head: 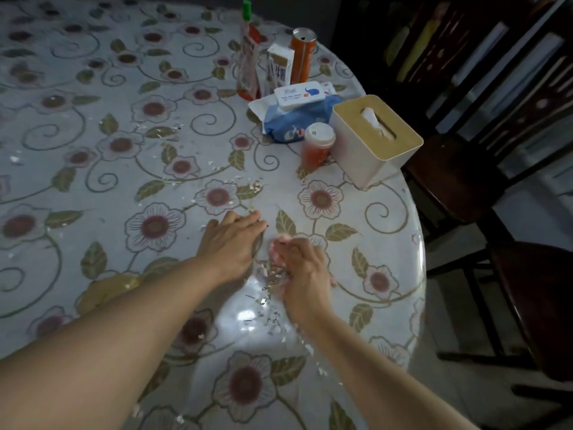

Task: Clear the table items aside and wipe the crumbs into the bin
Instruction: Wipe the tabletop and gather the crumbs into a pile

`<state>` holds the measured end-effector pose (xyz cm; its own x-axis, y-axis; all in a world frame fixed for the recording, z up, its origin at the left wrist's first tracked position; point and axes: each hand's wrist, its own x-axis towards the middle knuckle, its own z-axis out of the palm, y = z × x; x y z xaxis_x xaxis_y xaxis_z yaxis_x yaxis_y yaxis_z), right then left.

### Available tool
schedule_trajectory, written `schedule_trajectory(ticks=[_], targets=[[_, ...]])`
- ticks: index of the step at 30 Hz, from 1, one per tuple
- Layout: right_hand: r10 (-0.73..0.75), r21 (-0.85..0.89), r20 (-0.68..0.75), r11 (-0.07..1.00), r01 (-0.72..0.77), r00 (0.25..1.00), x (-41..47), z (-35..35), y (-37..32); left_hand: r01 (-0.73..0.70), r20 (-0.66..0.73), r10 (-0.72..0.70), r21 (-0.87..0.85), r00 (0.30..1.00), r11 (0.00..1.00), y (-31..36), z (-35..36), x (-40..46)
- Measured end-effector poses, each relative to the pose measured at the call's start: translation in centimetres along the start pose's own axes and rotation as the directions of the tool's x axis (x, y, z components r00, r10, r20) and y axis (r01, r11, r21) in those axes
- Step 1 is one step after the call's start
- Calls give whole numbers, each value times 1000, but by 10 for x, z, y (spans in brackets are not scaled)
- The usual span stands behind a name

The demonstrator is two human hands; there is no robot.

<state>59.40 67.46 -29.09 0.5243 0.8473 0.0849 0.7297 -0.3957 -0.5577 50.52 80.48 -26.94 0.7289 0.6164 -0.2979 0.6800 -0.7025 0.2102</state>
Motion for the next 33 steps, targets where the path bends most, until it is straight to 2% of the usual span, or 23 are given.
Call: schedule_trajectory(ticks=[3, 4, 5, 7, 9, 10, 11, 13, 14, 18, 19, 22, 24, 25, 28, 30, 31, 33], targets=[[-109, 43, 223, 994, 102, 969, -36, 17, -23, -28, 66, 26, 31, 997, 999, 1, -7, -4], [-103, 133, 281, 989, 67, 954, -45, 15, -32, -34, 71, 32, 30, 997, 999, 1, -10, -7], [-33, 258, 308, 965, -50, 951, -53, 7, -39, -40, 59, 38, 29, 998, 999, 0, -12, -13], [161, 501, 333, 804, -319, 929, -59, -17, -46, -47, 8, 47, 25, 999, 999, -1, -13, -28], [350, 703, 282, 558, -441, 893, -64, -48, -36, -84, -28, 85, 26, 996, 996, -2, -11, -46], [443, 734, 252, 492, -468, 861, -63, -64, -21, -104, -43, 105, 29, 994, 994, -3, -8, -54], [515, 669, 177, 562, -486, 839, -63, -76, -4, -120, -45, 122, 32, 992, 992, -3, -5, -62], [628, 403, 23, 707, -582, 778, -72, -84, 27, -158, -6, 158, 34, 987, 987, -5, 1, -72], [671, 338, -35, 705, -623, 741, -79, -81, 37, -177, 25, 176, 37, 984, 984, -6, 5, -76], [680, 149, -146, 733, -663, 719, -112, -50, 22, -208, 63, 205, 49, 977, 977, -8, 11, -85], [663, 75, -144, 748, -660, 735, -118, -39, 13, -213, 60, 210, 43, 976, 976, -8, 11, -85], [632, 135, -156, 775, -617, 759, -133, -7, -29, -215, 39, 214, 34, 976, 976, -10, 12, -85], [473, 9, -196, 877, -481, 859, -142, 16, -62, -220, 40, 218, 49, 975, 974, -10, 13, -87], [401, -22, -156, 912, -409, 903, -146, 29, -74, -222, 53, 220, 49, 974, 974, -10, 13, -87], [325, 72, 25, 942, -326, 945, -151, 47, -104, -237, 89, 235, 16, 968, 971, -15, 5, -80], [323, 232, 125, 910, -344, 938, -150, 40, -111, -256, 23, 255, 23, 967, 966, -23, -2, -73], [352, 367, 130, 851, -375, 927, -144, 30, -110, -245, -31, 246, 27, 969, 969, -30, -5, -69], [493, 601, 123, 653, -460, 861, -118, 4, -93, -197, -101, 199, 26, 975, 980, -46, -12, -65]])
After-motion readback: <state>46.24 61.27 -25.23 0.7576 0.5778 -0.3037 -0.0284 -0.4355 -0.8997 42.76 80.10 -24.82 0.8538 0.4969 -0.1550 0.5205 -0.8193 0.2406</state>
